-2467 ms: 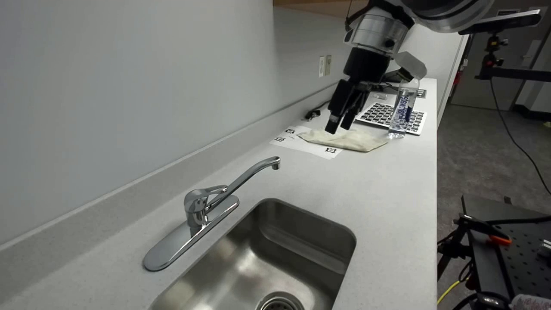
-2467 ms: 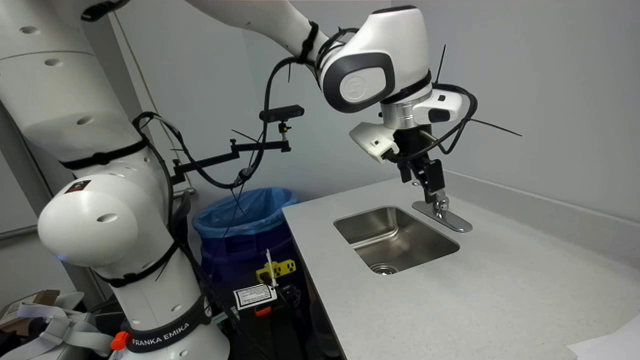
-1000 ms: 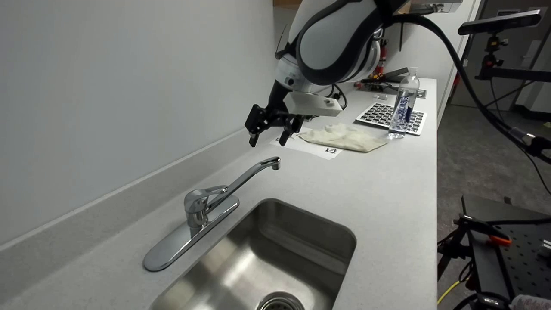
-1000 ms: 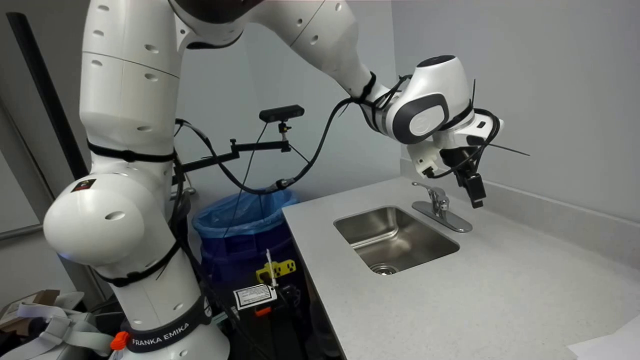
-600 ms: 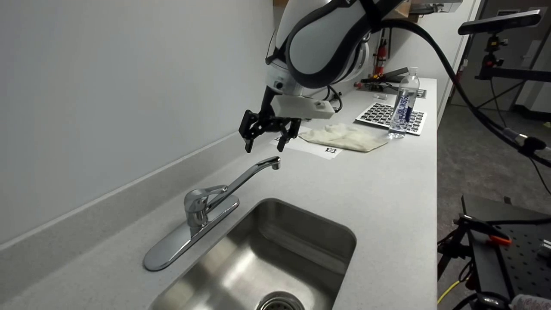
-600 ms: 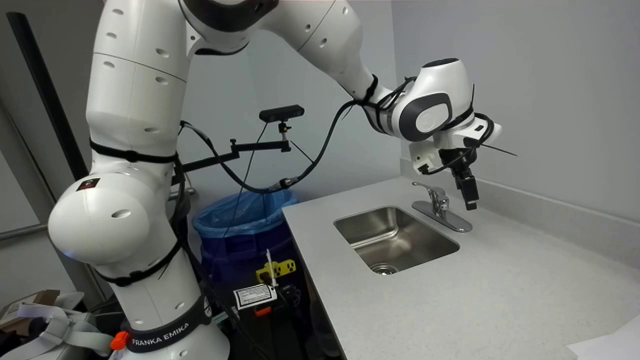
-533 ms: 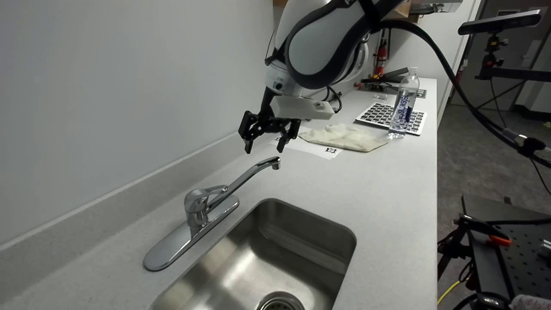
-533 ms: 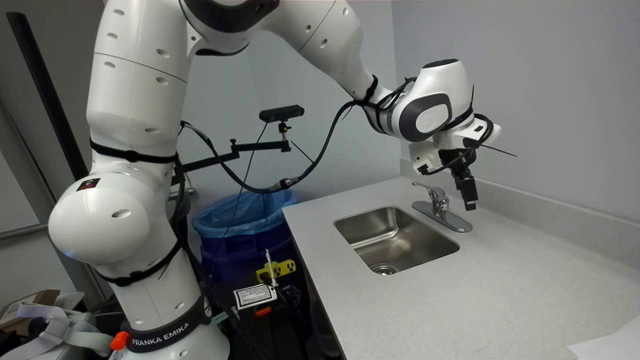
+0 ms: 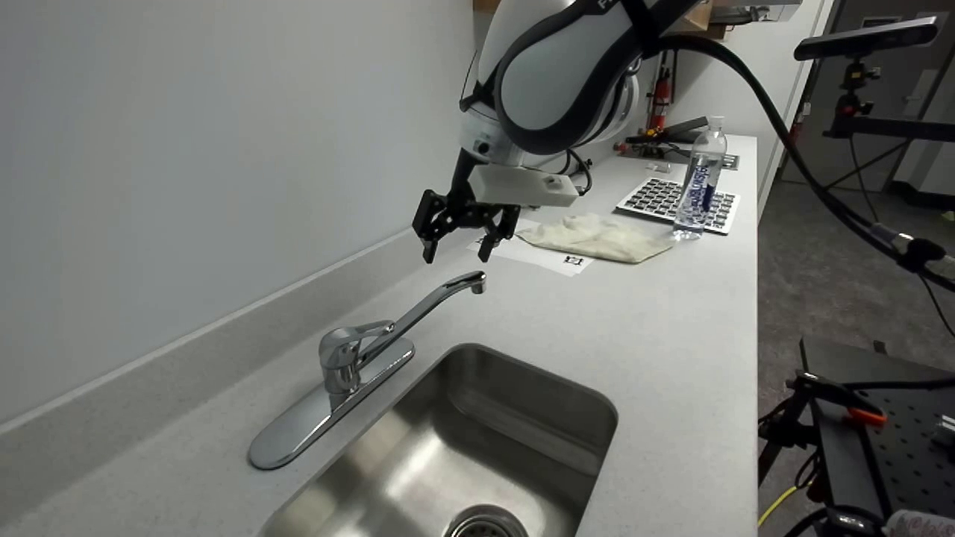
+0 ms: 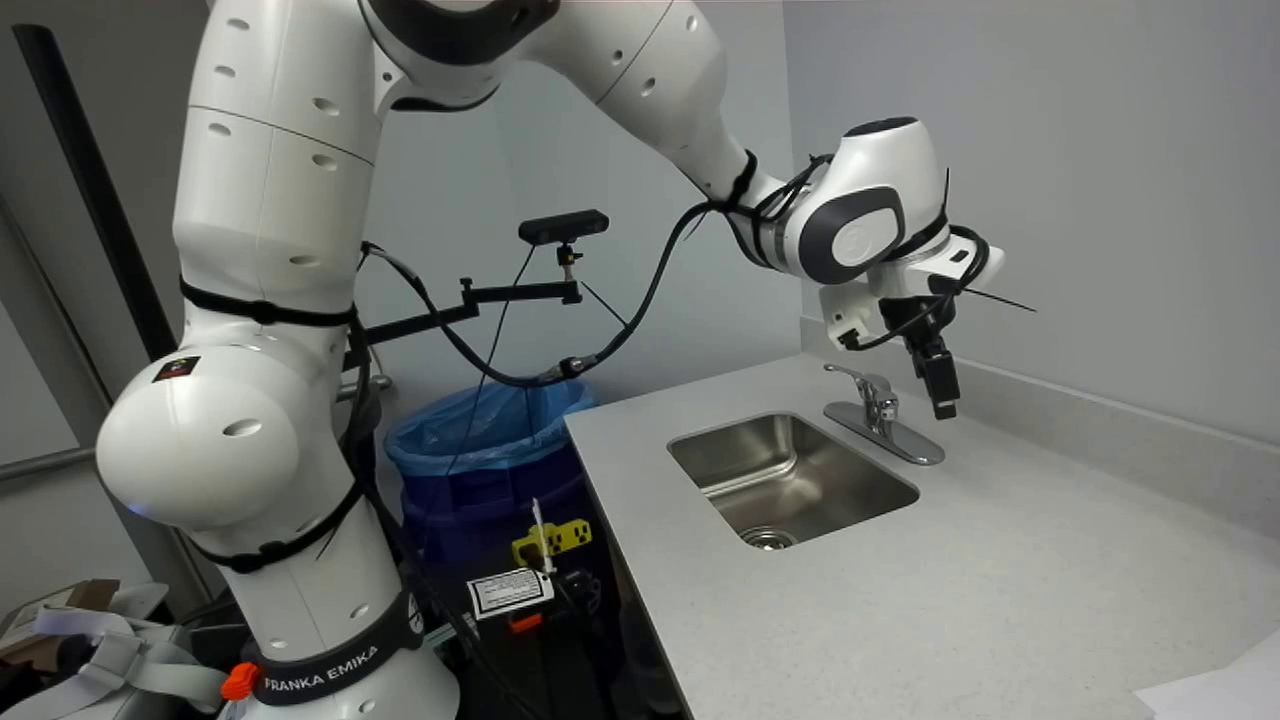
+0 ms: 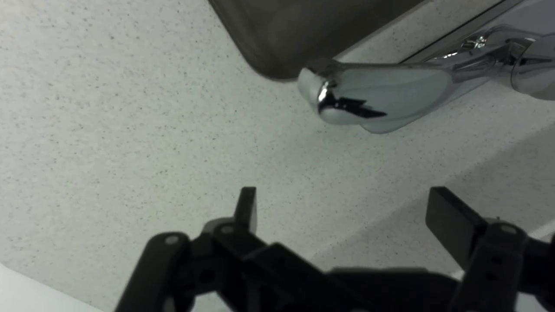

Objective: Push the faucet to the center of the sink

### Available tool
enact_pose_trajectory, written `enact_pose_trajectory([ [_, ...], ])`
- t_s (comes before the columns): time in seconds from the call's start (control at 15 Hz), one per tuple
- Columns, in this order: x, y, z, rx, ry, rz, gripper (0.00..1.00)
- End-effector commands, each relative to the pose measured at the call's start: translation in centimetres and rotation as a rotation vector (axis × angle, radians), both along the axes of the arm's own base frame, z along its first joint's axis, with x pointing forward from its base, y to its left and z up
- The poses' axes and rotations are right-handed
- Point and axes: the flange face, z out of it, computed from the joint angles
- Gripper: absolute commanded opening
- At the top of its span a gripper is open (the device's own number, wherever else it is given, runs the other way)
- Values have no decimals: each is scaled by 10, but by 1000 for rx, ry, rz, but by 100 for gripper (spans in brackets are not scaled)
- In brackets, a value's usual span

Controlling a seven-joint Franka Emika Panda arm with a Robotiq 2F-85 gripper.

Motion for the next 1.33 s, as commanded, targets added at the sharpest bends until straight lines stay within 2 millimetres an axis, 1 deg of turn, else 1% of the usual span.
enact_pose_trajectory([
  [0.0,5,0,7,-6,-64,13,73],
  [0.27,8,0,6,-5,-107,5,42],
  [0.33,7,0,3,-8,-114,8,34],
  [0.6,3,0,-13,1,-128,4,5],
  [0.67,2,2,-17,4,-135,8,0],
  [0.87,-2,10,-24,15,-152,25,0],
  [1.27,-18,23,-28,29,-111,76,0],
])
